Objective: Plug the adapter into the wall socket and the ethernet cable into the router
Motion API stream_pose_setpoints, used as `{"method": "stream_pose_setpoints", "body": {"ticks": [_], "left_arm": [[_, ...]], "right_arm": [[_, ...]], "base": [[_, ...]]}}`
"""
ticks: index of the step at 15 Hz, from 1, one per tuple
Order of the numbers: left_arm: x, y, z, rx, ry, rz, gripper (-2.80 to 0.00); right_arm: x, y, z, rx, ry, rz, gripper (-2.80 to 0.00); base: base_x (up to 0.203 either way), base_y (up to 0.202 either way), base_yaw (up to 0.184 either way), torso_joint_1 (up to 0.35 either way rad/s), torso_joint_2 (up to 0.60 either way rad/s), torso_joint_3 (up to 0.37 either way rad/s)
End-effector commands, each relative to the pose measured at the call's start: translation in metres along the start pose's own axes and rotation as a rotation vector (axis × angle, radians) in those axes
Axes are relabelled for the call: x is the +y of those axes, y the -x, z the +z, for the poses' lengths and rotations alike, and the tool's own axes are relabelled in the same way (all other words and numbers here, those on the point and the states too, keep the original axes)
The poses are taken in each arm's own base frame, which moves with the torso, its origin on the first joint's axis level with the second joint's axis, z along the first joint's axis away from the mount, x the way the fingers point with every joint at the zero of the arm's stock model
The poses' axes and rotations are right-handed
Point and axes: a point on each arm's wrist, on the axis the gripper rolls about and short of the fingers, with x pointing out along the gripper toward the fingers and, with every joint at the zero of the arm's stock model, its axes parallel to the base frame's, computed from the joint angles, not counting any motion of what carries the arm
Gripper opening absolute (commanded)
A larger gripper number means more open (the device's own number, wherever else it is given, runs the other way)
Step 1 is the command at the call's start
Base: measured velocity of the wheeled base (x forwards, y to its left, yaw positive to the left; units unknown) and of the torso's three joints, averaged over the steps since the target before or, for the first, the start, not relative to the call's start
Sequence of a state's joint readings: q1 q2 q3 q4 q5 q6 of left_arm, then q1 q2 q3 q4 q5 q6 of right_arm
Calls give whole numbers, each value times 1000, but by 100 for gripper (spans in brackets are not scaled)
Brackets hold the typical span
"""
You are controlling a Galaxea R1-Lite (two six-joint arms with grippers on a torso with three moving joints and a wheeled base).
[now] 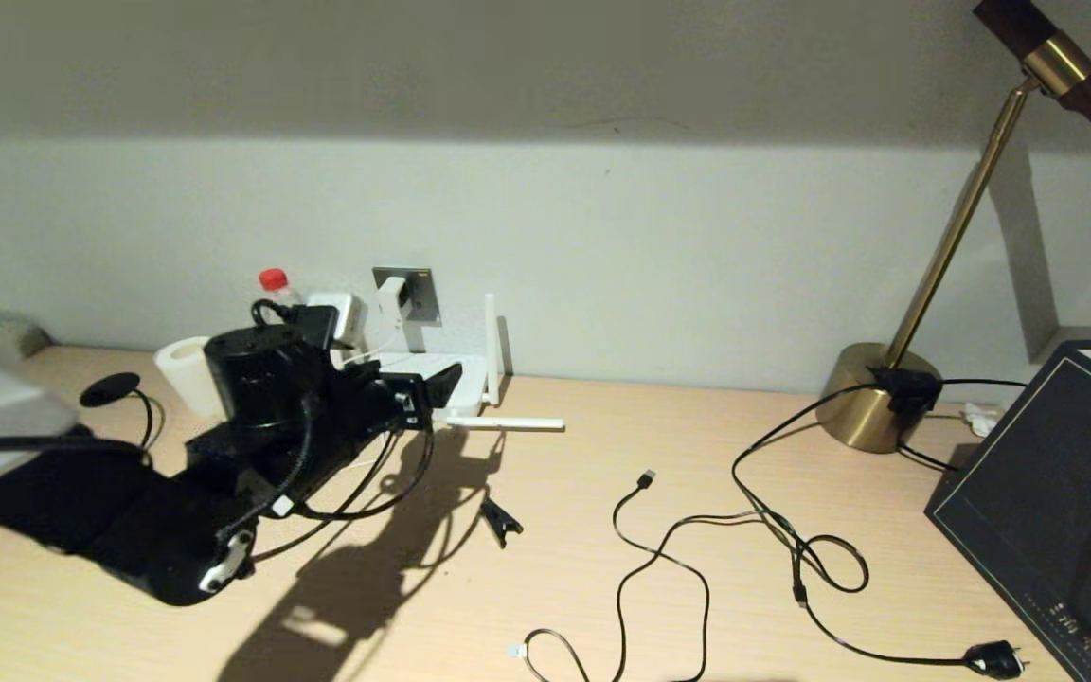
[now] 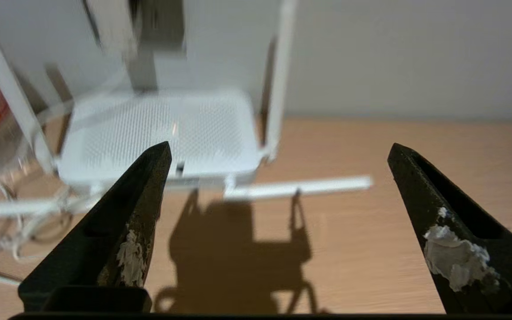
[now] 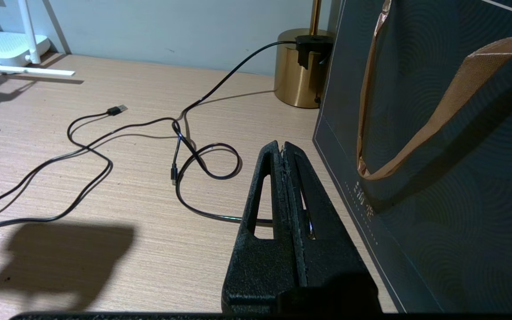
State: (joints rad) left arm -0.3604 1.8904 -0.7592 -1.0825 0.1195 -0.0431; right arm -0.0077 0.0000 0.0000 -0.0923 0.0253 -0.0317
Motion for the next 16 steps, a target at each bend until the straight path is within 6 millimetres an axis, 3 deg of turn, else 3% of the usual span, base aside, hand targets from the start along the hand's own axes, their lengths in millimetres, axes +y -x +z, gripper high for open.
{"method": "stream_pose_setpoints", "body": {"ticks": [1,4,6,8,10,13,14,16], "left_arm": [[-5,46,68,-212,25,-26,0],[-2,98,134,-415,48,-37,0],[4,149,177,-520,62,-42,0],[13,217,212,-606,74,-43,0],[25,293,227,-647,74,-23,0],[33,380,204,-629,47,102,0],[31,392,186,-603,33,153,0],[29,381,130,-430,11,204,0]], "right_arm": [[0,-2,-10,36,0,2,-280],[0,-2,-10,35,0,2,-280],[0,-2,-10,36,0,2,-280],[0,-2,-10,36,0,2,-280],[0,-2,-10,36,0,2,-280],[0,-2,-10,35,0,2,-280],[0,-2,-10,36,1,2,-280],[0,-2,-10,36,0,2,-280]], "base": [[0,0,0,0,0,0],[0,0,0,0,0,0],[0,0,0,0,0,0],[0,0,0,0,0,0],[0,0,0,0,0,0],[0,0,0,0,0,0],[0,0,0,0,0,0],[0,0,0,0,0,0]]}}
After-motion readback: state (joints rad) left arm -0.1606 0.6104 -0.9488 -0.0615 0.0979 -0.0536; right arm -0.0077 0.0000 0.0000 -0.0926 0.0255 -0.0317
